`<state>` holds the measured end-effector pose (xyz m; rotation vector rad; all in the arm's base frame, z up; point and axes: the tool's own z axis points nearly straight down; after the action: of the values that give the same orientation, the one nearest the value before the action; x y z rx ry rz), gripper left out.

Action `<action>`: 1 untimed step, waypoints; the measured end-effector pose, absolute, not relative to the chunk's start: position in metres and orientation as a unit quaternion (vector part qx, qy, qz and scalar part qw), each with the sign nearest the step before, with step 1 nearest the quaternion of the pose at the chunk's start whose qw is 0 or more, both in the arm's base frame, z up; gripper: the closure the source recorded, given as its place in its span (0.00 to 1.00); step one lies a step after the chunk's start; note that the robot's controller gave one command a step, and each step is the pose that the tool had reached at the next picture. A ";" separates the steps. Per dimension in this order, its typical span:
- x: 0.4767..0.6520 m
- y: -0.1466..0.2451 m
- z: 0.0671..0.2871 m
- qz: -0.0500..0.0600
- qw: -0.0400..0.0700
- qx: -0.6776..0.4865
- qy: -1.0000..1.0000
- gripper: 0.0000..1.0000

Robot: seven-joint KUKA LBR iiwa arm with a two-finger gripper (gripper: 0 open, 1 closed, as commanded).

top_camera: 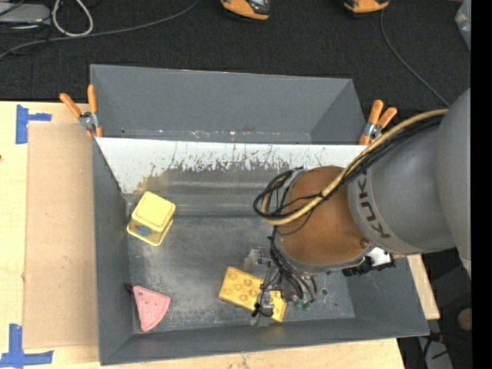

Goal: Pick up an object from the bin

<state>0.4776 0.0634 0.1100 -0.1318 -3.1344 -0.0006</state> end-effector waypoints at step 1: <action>0.500 0.052 0.096 0.000 0.001 -0.166 -0.986 0.00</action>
Offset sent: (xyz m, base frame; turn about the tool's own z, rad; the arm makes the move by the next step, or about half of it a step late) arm 0.0301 -0.0441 -0.0051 0.2943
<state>0.5005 0.0516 0.0960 -0.5221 -3.0968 -0.0015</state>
